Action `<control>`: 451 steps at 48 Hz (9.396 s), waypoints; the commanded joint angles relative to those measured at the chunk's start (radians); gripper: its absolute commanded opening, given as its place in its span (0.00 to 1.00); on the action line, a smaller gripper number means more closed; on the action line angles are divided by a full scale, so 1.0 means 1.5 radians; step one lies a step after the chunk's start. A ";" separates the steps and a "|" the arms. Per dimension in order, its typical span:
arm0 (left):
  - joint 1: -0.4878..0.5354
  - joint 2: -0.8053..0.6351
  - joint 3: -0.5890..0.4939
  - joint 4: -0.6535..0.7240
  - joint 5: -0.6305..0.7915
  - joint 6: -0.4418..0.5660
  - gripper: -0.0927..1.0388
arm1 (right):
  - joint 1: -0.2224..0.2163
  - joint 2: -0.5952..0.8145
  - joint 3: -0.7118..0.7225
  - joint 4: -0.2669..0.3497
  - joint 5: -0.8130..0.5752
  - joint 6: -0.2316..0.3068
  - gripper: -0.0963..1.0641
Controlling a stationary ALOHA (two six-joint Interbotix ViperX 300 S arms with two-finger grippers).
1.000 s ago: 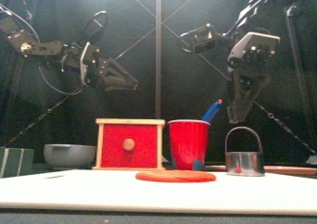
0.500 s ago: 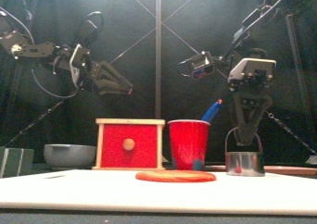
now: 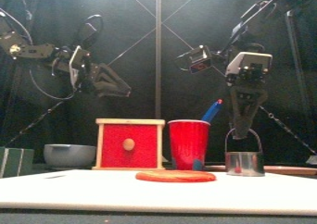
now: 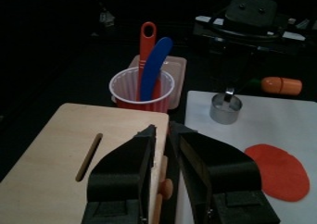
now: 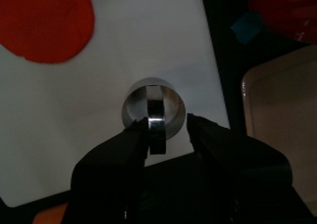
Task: Get the cutter from the drawer then cut the dough then place the extra dough in the bowl
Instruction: Cut the dough
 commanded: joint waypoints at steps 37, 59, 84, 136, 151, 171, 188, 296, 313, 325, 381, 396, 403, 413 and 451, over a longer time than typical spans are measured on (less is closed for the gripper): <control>-0.007 -0.002 0.002 -0.018 -0.002 0.001 0.65 | 0.115 0.052 -0.186 -0.007 0.030 -0.062 0.54; -0.008 0.002 0.003 -0.018 0.000 0.003 0.65 | 0.109 0.153 -0.303 0.003 0.081 -0.102 0.54; -0.027 0.036 0.012 -0.043 0.000 0.001 0.65 | 0.093 0.190 -0.316 0.021 0.067 -0.101 0.54; -0.094 0.028 -0.027 -0.077 -0.006 -0.010 0.75 | 0.082 0.120 -0.277 0.013 0.008 -0.095 0.79; -0.239 0.076 -0.033 -0.107 -0.130 -0.008 0.87 | 0.080 -0.020 -0.096 -0.057 -0.211 -0.085 0.79; -0.318 0.271 -0.127 -0.141 -0.219 -0.007 0.87 | 0.030 -0.013 0.232 -0.034 -0.873 -0.110 0.79; -0.318 0.307 -0.139 -0.178 -0.207 -0.004 0.87 | 0.092 0.098 0.251 0.199 -1.026 -0.298 0.79; -0.285 0.342 -0.168 -0.183 -0.118 0.013 0.66 | 0.088 0.148 0.183 0.227 -0.932 -0.318 0.49; -0.285 0.340 -0.153 -0.183 -0.118 0.013 0.57 | 0.083 0.155 0.179 0.233 -0.868 -0.313 0.48; -0.289 0.364 -0.156 -0.184 -0.112 0.011 0.57 | 0.094 0.194 0.181 0.280 -0.796 -0.305 0.48; -0.364 0.323 -0.189 -0.263 -0.099 0.082 0.59 | 0.152 0.201 0.157 0.385 -0.787 -0.319 0.50; -0.363 0.315 -0.199 -0.273 -0.110 0.106 0.79 | 0.151 0.196 0.144 0.379 -0.775 -0.321 0.58; -0.363 0.303 -0.193 -0.272 -0.137 0.110 0.84 | 0.150 0.189 0.136 0.365 -0.770 -0.321 0.59; -0.366 0.242 -0.149 -0.273 -0.189 0.118 0.84 | 0.143 0.170 0.122 0.353 -0.736 -0.318 0.59; -0.415 0.312 -0.125 -0.340 -0.171 0.110 0.67 | 0.093 0.093 0.027 0.289 -0.546 -0.315 0.79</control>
